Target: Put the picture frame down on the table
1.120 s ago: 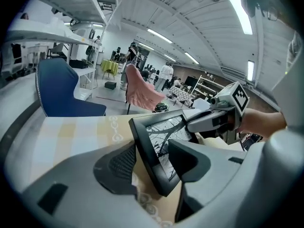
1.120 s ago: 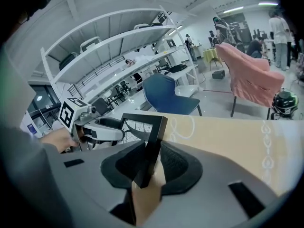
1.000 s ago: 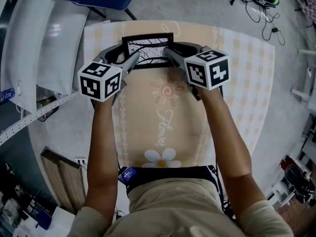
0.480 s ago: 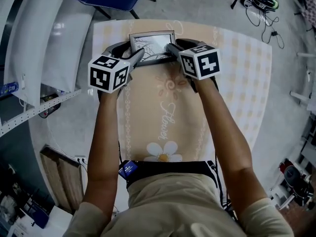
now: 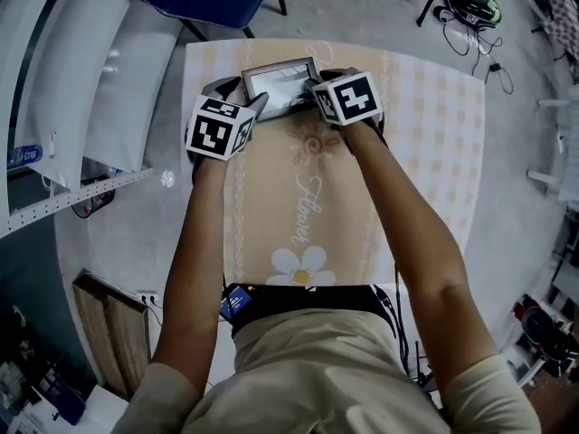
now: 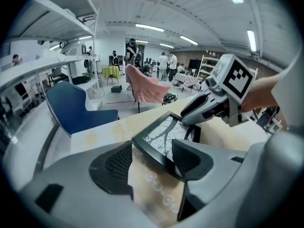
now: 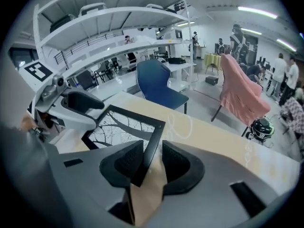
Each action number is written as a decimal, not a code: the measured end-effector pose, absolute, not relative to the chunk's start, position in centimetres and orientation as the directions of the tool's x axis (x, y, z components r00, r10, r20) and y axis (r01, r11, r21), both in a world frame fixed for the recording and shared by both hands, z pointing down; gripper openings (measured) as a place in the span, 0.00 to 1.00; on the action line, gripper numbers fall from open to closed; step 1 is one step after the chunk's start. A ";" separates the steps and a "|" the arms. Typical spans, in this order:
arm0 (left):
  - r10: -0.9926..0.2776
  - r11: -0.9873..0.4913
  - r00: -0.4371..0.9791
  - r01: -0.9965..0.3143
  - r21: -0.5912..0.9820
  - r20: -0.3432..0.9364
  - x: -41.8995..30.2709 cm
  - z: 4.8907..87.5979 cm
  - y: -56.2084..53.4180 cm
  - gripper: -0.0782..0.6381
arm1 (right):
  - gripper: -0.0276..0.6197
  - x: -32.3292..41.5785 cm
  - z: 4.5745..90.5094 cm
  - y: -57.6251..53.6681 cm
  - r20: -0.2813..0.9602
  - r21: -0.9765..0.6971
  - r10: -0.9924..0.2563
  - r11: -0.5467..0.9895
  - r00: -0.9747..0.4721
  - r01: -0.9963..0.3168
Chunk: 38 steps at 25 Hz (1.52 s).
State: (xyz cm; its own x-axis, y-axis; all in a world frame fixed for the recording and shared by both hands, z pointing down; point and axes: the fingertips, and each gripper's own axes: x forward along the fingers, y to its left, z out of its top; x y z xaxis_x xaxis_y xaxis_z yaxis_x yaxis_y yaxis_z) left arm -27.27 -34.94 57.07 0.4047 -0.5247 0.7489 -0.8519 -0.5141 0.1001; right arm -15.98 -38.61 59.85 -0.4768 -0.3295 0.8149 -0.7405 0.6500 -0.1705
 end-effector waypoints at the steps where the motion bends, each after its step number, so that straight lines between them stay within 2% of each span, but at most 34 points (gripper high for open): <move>1: -0.524 -0.515 0.378 -0.854 0.070 0.763 -27.9 57.2 -34.6 0.45 | 0.24 -16.1 60.3 -38.3 0.827 -0.163 -0.316 0.657 -0.465 -0.736; 5: -0.537 -0.531 0.394 -0.845 0.065 0.746 -29.0 55.4 -33.4 0.45 | 0.22 -15.8 59.2 -37.8 0.821 -0.173 -0.322 0.647 -0.471 -0.743; 10: -0.612 -0.551 0.485 -0.828 0.103 0.624 -28.6 48.8 -31.9 0.45 | 0.21 -16.4 53.1 -35.7 0.724 -0.231 -0.388 0.642 -0.570 -0.731; 15: -0.665 -0.599 0.592 -0.787 0.148 0.455 -27.4 40.1 -29.0 0.42 | 0.07 -17.7 43.1 -31.6 0.558 -0.261 -0.436 0.716 -0.706 -0.648; 17: -0.669 -0.628 0.633 -0.762 0.158 0.390 -27.1 36.6 -27.3 0.40 | 0.05 -18.0 38.8 -29.7 0.503 -0.238 -0.447 0.751 -0.740 -0.616; 18: -0.668 -0.643 0.650 -0.750 0.158 0.362 -27.0 34.9 -26.3 0.39 | 0.05 -18.1 36.7 -28.6 0.480 -0.224 -0.452 0.765 -0.752 -0.603; 23: -0.654 -0.706 0.717 -0.693 0.147 0.242 -26.2 26.8 -20.8 0.16 | 0.05 -16.5 26.9 -23.8 0.367 -0.151 -0.501 0.799 -0.784 -0.582; 29: -0.622 -0.764 0.766 -0.639 0.092 0.159 -25.0 21.4 -13.1 0.15 | 0.05 -13.7 19.8 -17.2 0.273 -0.074 -0.554 0.803 -0.787 -0.591; 38: -0.646 -0.759 0.755 -0.651 0.014 0.111 -23.9 15.2 -4.4 0.15 | 0.05 -9.8 13.5 -8.6 0.196 -0.006 -0.588 0.799 -0.785 -0.601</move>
